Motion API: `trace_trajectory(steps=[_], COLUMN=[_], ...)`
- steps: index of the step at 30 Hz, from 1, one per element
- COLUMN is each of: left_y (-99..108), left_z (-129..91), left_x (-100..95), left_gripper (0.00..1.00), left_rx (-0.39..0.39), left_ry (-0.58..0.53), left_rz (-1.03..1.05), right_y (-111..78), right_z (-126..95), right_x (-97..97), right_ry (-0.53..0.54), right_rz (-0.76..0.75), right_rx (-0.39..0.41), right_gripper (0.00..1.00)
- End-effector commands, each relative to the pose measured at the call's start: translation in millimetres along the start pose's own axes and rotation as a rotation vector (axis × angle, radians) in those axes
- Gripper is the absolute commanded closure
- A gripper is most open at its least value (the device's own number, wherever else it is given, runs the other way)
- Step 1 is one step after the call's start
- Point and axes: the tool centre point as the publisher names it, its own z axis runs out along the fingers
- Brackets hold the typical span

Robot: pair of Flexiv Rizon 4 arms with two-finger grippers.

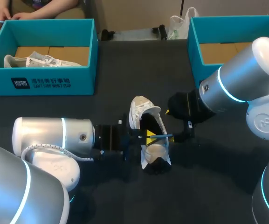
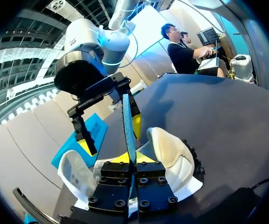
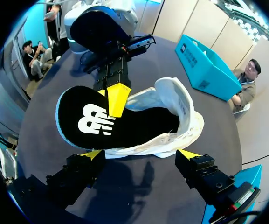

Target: Take the shoe out of the shoebox, open the shoe tongue, remove and reinsert the insole, then place the shoe into the shoebox

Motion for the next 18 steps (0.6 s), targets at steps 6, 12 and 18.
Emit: trace_trajectory(steps=[6, 12, 18], left_y=[24, 36, 30], left_z=[9, 11, 6], left_x=[-4.1, -5.1, -4.9], left_gripper=[1.0, 1.0, 0.83], left_rx=[-0.003, -0.017, -0.01], left_ry=[0.015, 0.015, 0.008], left_rz=[0.028, 0.044, 0.043], right_y=[-0.1, -0.1, -0.1], right_z=[0, 0, 0], right_x=[1.1, 1.1, 1.1], right_ry=[-0.002, -0.002, -0.002], right_rz=[0.0, 0.0, 0.0], right_rx=[0.0, 0.0, 0.0], right_gripper=[0.0, 0.0, 0.0])
